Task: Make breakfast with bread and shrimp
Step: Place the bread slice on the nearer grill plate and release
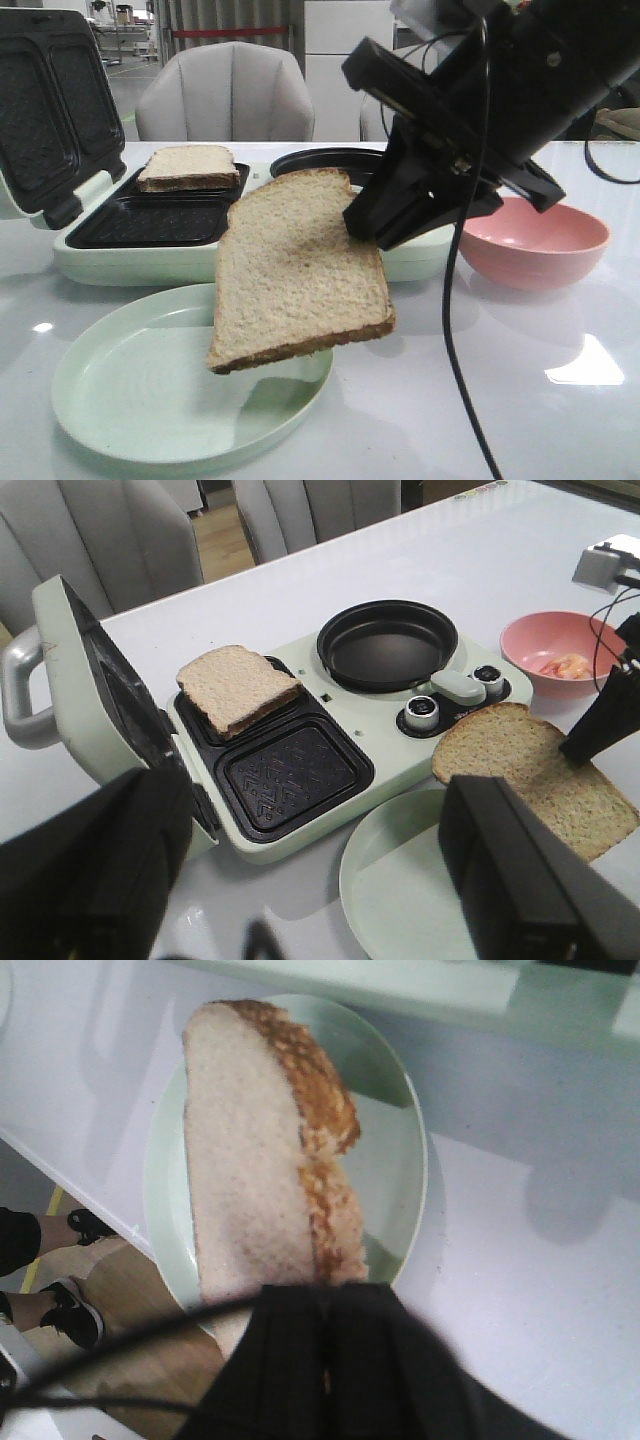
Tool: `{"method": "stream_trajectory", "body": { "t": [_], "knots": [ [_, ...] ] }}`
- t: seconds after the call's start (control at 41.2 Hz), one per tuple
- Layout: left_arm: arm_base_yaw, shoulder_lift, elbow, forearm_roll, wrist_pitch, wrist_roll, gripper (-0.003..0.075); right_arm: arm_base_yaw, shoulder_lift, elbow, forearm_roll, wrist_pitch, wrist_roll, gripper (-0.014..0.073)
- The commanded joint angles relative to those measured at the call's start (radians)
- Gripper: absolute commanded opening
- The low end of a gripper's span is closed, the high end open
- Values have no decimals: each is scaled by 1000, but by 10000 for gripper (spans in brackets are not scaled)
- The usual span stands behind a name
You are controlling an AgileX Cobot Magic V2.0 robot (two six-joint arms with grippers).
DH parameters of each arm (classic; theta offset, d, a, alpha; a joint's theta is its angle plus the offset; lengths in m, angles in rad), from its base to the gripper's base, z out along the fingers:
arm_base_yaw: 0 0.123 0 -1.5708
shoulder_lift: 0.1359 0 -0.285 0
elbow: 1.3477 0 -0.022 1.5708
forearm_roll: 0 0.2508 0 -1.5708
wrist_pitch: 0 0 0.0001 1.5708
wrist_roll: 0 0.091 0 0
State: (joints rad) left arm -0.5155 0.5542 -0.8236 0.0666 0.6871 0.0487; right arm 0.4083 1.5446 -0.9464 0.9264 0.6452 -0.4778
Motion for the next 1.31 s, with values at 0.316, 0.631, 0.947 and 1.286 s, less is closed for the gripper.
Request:
{"method": "stream_trajectory", "body": {
  "t": [0.316,0.631,0.947,1.286],
  "knots": [
    [-5,2,-28,4,-84,-13,564,-2,5,-230,97,0,-14,-23],
    [-5,2,-28,4,-84,-13,564,0,279,-537,223,92,-14,-23],
    [-5,2,-28,4,-84,-13,564,6,523,-790,365,162,-14,-23],
    [-5,2,-28,7,-84,-13,564,33,619,-827,370,171,-5,50]
  ]
}}
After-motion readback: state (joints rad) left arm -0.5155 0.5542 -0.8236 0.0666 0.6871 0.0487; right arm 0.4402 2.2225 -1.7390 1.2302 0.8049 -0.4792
